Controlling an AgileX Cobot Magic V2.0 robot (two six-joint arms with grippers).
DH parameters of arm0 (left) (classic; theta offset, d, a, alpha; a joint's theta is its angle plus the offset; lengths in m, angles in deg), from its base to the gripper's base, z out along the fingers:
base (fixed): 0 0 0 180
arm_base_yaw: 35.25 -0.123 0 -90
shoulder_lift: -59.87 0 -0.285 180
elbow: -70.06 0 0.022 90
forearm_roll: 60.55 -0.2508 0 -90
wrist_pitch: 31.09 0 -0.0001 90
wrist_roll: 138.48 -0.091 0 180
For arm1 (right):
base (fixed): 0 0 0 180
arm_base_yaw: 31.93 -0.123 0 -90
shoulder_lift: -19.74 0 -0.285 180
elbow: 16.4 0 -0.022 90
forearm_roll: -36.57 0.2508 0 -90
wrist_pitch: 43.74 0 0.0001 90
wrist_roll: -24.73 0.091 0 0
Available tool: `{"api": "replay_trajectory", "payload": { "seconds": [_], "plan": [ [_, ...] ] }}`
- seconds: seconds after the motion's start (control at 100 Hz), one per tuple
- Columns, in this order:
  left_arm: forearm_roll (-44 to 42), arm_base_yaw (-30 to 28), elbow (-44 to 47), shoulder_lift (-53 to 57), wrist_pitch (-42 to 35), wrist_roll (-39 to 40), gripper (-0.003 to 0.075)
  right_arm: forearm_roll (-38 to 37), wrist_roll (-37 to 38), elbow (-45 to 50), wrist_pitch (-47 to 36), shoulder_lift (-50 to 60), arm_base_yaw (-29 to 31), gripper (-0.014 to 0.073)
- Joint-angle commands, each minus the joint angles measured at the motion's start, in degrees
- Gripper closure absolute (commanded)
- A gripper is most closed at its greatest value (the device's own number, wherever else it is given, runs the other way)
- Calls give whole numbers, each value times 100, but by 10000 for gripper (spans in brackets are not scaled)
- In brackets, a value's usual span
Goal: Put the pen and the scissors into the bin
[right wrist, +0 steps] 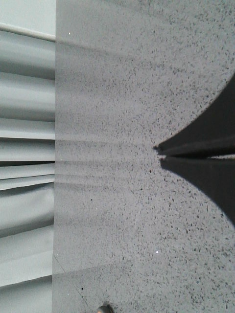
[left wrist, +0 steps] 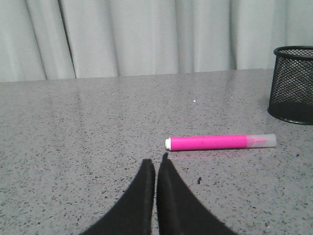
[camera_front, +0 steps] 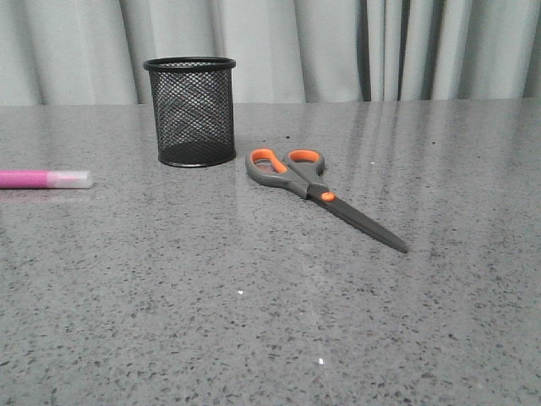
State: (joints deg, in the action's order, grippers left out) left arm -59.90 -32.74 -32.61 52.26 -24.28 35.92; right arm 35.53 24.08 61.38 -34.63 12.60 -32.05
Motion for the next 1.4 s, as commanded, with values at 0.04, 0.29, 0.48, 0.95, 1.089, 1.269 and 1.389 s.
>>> {"api": "replay_trajectory", "payload": {
  "seconds": [0.04,0.29,0.48,0.95,1.089,1.269,1.389],
  "plan": [
    [41,-12,256,189,-418,39,739,-28,-34,83,-507,112,27,662],
    [41,-12,256,189,-418,39,739,-28,-34,83,-507,112,27,662],
    [41,-12,256,189,-418,39,739,-28,-34,83,-507,112,27,662],
    [53,-12,256,189,-418,39,739,-28,-34,83,-518,112,27,662],
    [360,-12,256,189,-418,39,739,145,-34,83,-518,112,27,662],
    [716,-12,256,189,-418,39,739,351,-34,83,-518,112,27,662],
    [716,-12,256,189,-418,39,739,351,-34,83,-569,112,27,662]
  ]
}}
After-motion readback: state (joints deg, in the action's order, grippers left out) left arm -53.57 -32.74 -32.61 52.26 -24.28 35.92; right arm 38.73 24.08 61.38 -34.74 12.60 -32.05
